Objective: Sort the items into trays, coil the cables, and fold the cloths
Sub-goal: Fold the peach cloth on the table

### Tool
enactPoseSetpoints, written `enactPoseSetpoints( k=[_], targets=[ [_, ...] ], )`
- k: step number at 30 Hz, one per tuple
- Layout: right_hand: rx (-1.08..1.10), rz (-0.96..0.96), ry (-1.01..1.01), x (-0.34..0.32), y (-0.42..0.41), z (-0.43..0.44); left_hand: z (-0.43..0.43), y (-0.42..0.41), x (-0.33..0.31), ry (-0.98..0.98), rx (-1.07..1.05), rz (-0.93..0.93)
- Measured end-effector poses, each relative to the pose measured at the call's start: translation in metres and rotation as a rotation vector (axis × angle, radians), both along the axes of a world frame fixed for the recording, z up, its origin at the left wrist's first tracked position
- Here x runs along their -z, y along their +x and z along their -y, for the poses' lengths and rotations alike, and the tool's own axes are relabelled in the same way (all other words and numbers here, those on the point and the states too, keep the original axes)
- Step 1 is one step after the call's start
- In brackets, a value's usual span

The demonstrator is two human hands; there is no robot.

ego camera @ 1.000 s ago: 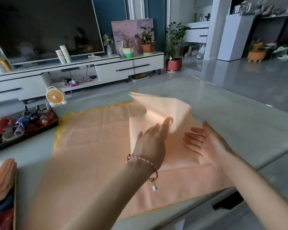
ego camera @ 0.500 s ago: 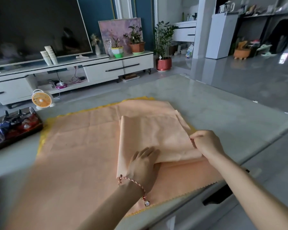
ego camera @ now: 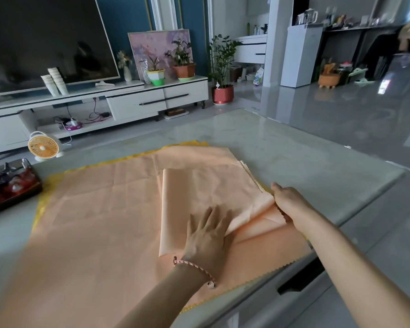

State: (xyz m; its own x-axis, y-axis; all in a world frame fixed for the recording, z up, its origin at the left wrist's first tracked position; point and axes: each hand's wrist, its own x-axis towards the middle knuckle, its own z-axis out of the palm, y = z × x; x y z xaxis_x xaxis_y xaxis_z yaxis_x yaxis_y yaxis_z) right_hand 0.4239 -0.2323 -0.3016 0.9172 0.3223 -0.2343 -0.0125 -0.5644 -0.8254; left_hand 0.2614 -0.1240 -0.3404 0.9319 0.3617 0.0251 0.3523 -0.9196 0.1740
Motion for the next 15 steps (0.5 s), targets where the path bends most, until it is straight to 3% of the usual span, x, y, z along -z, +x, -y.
enactPoseSetpoints(
  k=[11,15],
  targets=[
    [-0.185,-0.061,-0.056,-0.009,0.001,0.015,-0.002,0.002,-0.001,0.124,0.150,-0.160],
    [-0.188,-0.068,-0.026,-0.005,0.000,0.016,-0.017,-0.015,-0.011,0.113,0.189,-0.129]
  ],
)
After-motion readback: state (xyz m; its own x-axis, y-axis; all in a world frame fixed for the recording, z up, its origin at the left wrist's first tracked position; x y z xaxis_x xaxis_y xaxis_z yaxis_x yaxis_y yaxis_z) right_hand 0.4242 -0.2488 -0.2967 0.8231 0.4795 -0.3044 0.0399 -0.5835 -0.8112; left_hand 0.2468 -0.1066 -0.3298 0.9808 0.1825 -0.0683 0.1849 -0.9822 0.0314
